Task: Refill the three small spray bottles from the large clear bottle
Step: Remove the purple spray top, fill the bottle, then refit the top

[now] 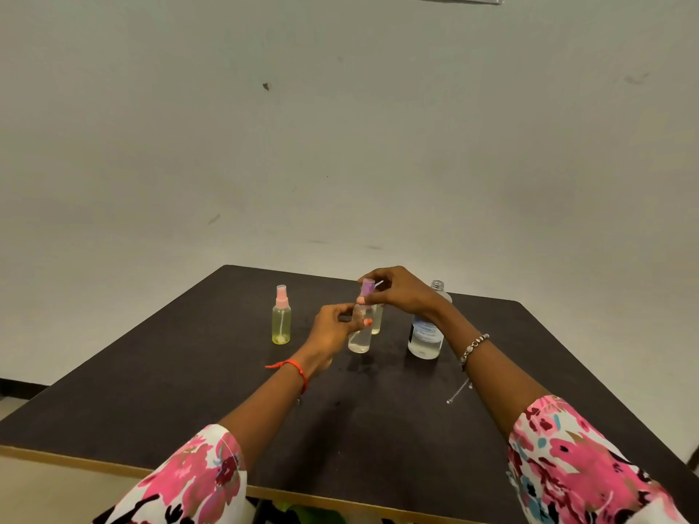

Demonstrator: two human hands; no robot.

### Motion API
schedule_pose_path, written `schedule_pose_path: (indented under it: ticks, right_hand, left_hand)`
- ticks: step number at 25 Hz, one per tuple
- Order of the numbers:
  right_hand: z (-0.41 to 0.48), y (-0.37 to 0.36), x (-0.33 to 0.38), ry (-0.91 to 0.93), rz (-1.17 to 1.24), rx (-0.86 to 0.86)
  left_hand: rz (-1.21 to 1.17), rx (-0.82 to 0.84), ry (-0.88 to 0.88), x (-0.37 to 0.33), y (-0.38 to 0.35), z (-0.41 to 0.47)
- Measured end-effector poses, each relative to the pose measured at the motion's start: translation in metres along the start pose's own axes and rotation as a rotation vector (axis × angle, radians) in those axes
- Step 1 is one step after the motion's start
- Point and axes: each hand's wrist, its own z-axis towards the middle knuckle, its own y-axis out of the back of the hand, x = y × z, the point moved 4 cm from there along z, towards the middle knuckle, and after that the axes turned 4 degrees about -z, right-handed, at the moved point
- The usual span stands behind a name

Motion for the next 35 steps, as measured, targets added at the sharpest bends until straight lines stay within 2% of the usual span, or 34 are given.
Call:
schedule_pose_path:
  ticks: [23,26,31,35]
  right_hand:
    - [0.011,-0.025,-0.005,0.000,0.025,-0.040]
    - [0.020,-0.027,-0.006,-0.009,0.061,-0.095]
    - [0.045,-0.035,-0.017,-0.073,0.121,-0.258]
    - [0.066,-0.045,-0.028,-0.125,0.165,-0.322]
  left_hand:
    - [-0.038,0.013,0.015,-0.001,0.014,0.003]
    - [-0.039,0.015,0.046,0.002,0.020,0.010]
    - [-0.013,-0.122,0.192,0.031,0.041,0.023]
    - [-0.027,-0.131,0.268,0.055,0.055,0.023]
